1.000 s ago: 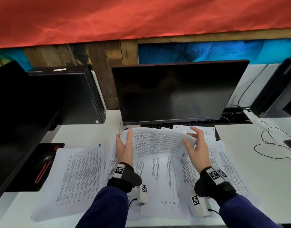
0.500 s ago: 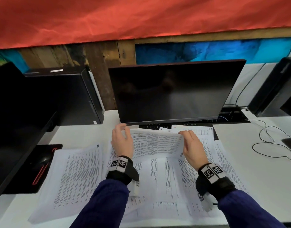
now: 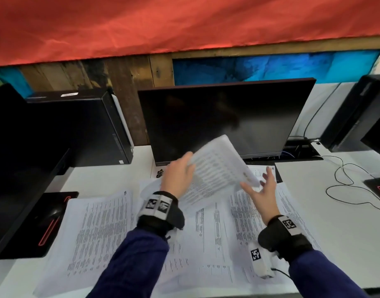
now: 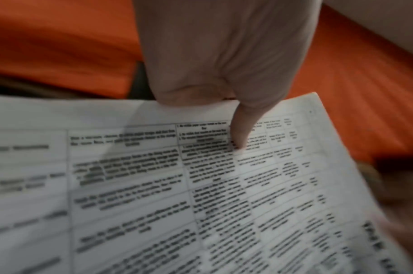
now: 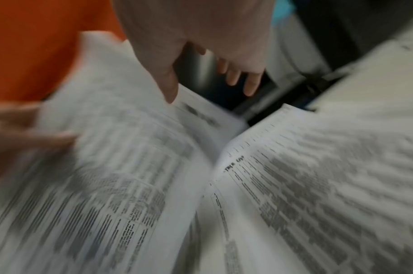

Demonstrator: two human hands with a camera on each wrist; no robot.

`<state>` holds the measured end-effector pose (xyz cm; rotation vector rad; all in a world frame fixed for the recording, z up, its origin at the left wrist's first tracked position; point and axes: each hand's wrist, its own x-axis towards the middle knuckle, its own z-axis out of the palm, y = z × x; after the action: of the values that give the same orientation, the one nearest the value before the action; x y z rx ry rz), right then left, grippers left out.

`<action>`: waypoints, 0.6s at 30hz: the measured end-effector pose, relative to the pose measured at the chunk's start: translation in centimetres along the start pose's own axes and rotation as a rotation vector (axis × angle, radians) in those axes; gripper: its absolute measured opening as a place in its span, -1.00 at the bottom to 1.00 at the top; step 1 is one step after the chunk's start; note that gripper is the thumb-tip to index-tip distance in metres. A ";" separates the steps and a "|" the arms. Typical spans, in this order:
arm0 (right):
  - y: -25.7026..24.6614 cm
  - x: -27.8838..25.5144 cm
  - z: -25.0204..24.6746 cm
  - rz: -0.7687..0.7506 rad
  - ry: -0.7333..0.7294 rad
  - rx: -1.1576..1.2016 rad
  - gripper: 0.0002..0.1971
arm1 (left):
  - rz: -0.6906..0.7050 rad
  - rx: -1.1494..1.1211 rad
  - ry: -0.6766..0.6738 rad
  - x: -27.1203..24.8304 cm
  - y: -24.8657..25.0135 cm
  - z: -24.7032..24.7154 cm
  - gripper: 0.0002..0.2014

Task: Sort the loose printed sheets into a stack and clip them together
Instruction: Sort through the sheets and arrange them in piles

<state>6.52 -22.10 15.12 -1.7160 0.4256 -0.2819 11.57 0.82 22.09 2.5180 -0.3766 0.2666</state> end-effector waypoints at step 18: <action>-2.3 -2.8 6.3 -0.007 -0.295 0.256 -0.57 | -0.482 -0.803 0.300 -7.1 -1.9 3.9 -0.74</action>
<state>6.93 -14.96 16.35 -1.4788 0.1590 -0.0805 5.93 1.63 16.06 1.6706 0.2188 0.2332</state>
